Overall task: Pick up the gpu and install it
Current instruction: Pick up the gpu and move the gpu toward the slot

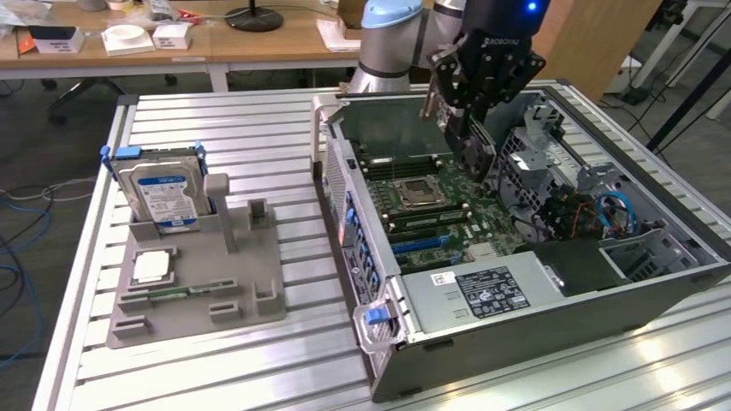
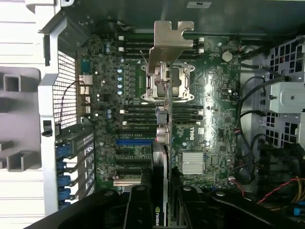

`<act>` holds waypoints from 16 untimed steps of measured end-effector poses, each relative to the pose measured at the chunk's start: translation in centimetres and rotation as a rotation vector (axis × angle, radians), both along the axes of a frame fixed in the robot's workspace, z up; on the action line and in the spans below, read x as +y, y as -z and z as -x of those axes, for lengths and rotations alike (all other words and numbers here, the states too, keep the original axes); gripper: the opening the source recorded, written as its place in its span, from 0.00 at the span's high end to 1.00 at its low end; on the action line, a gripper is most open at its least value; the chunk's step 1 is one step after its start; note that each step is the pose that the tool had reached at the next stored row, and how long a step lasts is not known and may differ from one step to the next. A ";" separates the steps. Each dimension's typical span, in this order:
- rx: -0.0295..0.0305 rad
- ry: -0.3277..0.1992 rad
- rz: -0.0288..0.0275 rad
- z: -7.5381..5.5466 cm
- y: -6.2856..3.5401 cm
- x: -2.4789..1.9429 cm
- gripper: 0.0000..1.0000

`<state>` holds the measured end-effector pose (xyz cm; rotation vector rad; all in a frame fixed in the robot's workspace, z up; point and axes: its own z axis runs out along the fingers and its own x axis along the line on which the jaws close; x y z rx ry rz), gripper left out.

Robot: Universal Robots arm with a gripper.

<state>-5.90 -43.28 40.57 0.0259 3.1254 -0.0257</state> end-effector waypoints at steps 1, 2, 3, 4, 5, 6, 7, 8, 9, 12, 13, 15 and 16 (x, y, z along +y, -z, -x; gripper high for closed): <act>0.0000 -0.003 0.0000 -0.2 0.00 0.00 0.74; 0.0000 -0.005 0.0000 -0.4 0.00 0.00 0.74; -0.0001 -0.008 0.0000 -0.5 0.00 0.00 0.74; 0.0000 -0.010 0.0000 -0.7 0.00 0.00 0.74; 0.0000 -0.011 -0.0001 -0.8 0.00 0.00 0.74; 0.0000 -0.012 0.0000 -1.0 0.00 0.00 0.74; 0.0000 -0.013 0.0000 -1.1 0.00 0.00 0.74; 0.0000 -0.015 0.0000 -1.3 0.00 0.00 0.74; 0.0000 -0.016 0.0001 -1.4 0.00 0.00 0.74; -0.0001 -0.020 -0.0001 -1.9 0.00 0.00 0.74; 0.0000 -0.021 0.0000 -2.0 0.00 0.00 0.74; 0.0000 -0.024 0.0000 -2.3 0.00 0.00 0.74; 0.0000 -0.025 -0.0001 -2.5 0.00 0.00 0.74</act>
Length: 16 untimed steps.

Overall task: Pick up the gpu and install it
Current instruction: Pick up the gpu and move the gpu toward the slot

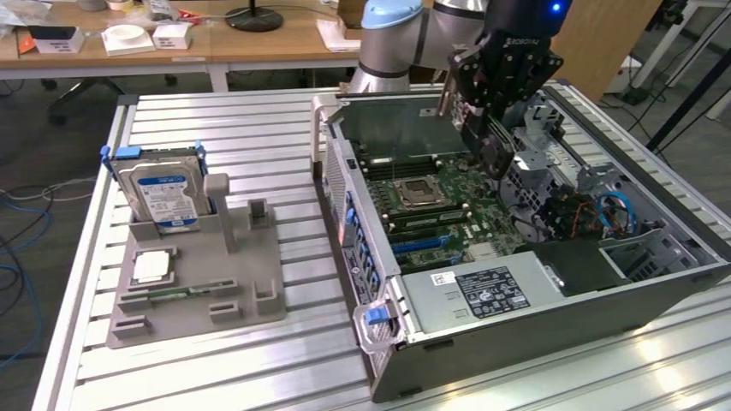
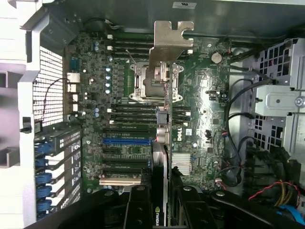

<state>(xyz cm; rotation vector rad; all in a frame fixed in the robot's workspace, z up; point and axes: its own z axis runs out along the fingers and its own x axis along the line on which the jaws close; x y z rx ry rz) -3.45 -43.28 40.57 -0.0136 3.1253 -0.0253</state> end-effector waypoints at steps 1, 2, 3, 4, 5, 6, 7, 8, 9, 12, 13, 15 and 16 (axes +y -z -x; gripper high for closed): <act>0.0000 -0.001 0.0000 -0.2 0.00 0.00 0.74; 0.0000 -0.003 0.0001 -0.3 0.00 0.00 0.74; 0.0000 -0.004 0.0000 -0.4 0.00 0.00 0.74; 0.0000 -0.005 0.0000 -0.6 0.00 0.00 0.74; 0.0000 -0.006 0.0001 -0.8 0.00 0.00 0.74; 0.0000 -0.008 0.0000 -0.9 0.00 0.00 0.74; 0.0000 -0.009 0.0000 -1.1 0.00 0.00 0.74; 0.0000 -0.010 0.0000 -1.2 0.00 0.00 0.74; 0.0000 -0.012 0.0000 -1.4 0.00 0.00 0.74; 0.0000 -0.016 0.0001 -1.9 -0.01 0.00 0.74; 0.0001 -0.017 0.0001 -2.0 0.00 0.00 0.74; 0.0000 -0.019 0.0000 -2.3 0.00 0.00 0.74; 0.0000 -0.020 0.0001 -2.4 0.00 0.00 0.74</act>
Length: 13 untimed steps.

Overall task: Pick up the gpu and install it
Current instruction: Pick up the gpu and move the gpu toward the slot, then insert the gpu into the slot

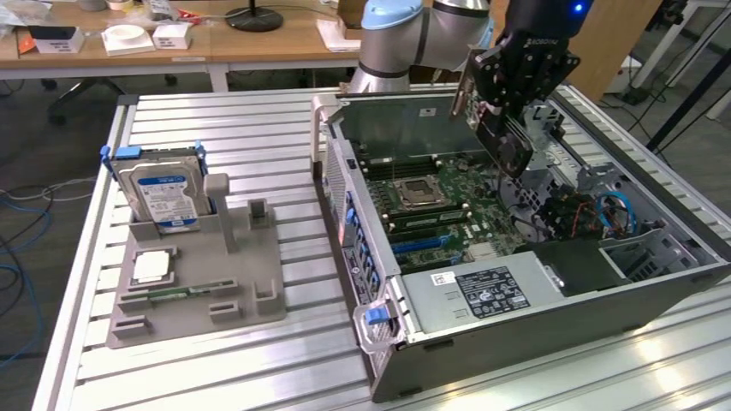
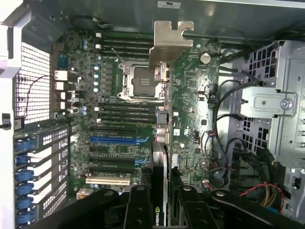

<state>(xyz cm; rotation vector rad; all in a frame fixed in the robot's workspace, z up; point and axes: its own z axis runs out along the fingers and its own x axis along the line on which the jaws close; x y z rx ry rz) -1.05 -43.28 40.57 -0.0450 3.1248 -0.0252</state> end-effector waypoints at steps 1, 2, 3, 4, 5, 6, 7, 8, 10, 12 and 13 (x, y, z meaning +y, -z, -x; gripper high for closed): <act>0.0000 -0.001 0.0000 -0.1 0.00 0.00 0.74; 0.0000 -0.001 0.0000 -0.1 0.00 0.00 0.74; 0.0000 -0.001 0.0000 -0.1 0.00 0.00 0.74; 0.0000 -0.001 0.0000 -0.1 0.00 0.00 0.74; 0.0000 -0.001 0.0000 -0.1 0.00 0.00 0.74; 0.0000 -0.001 0.0000 -0.1 0.00 0.00 0.74; 0.0000 -0.001 0.0000 -0.1 0.00 0.00 0.74; 0.0000 -0.001 0.0000 -0.1 0.00 0.00 0.74; -0.0001 -0.001 -0.0001 -0.1 0.00 0.00 0.74; 0.0000 -0.001 0.0000 -0.1 0.00 0.00 0.74; 0.0000 -0.001 0.0000 -0.1 0.00 0.00 0.74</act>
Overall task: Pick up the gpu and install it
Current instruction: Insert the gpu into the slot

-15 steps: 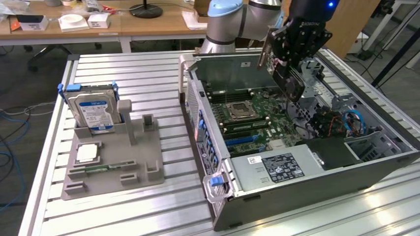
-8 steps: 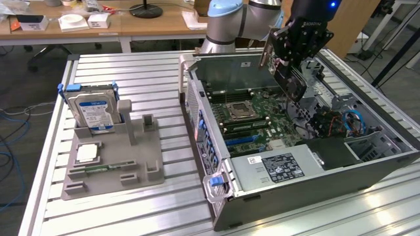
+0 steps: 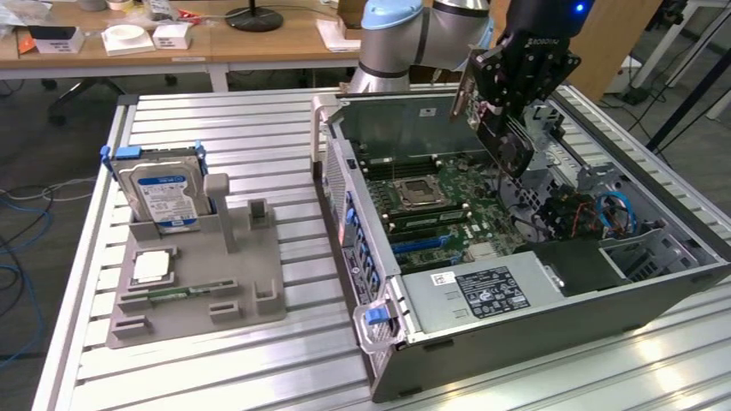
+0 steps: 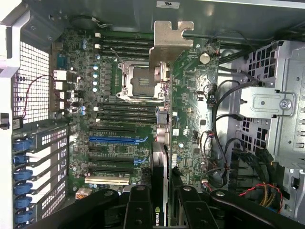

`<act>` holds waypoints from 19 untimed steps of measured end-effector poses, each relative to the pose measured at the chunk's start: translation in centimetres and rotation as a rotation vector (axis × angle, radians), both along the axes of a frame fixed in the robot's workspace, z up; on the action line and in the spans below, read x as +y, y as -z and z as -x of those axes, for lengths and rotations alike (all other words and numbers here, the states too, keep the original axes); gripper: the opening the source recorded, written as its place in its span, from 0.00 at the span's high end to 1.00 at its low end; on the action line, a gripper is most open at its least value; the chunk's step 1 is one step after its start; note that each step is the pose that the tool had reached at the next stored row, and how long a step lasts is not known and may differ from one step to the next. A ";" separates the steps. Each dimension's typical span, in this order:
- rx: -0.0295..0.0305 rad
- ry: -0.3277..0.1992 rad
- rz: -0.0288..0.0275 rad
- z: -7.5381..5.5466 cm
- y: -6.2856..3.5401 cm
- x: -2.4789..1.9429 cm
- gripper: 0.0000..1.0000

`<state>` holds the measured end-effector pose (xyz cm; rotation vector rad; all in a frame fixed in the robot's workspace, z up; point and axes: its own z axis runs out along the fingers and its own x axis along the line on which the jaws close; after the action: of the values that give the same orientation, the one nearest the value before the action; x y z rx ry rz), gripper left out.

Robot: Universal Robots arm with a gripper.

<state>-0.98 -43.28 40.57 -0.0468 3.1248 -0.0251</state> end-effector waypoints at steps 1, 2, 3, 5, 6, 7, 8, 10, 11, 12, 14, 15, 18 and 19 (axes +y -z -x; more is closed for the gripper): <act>0.0000 0.000 0.0000 0.0 0.00 0.00 0.74; 0.0000 0.000 0.0001 0.0 0.00 0.00 0.74; 0.0000 -0.002 0.0000 0.0 0.00 0.00 0.74; 0.0001 -0.006 0.0001 0.0 0.00 0.00 0.74; 0.0000 -0.009 0.0001 0.0 0.00 0.00 0.74; -0.0001 -0.011 0.0000 0.0 0.00 0.00 0.74; 0.0000 -0.014 0.0001 0.0 0.00 0.00 0.74; 0.0000 -0.020 0.0000 0.0 0.01 0.00 0.74; 0.0001 -0.023 0.0000 0.0 0.01 0.00 0.74; 0.0001 -0.025 0.0001 0.0 0.01 0.00 0.74; 0.0000 -0.032 0.0000 0.0 0.02 0.00 0.74; 0.0000 -0.032 0.0000 0.0 0.02 0.00 0.74; 0.0000 -0.033 0.0000 0.0 0.02 0.00 0.74; 0.0000 -0.033 -0.0004 0.0 0.02 0.00 0.74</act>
<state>-0.97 -43.28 40.55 -0.0978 3.1233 -0.0240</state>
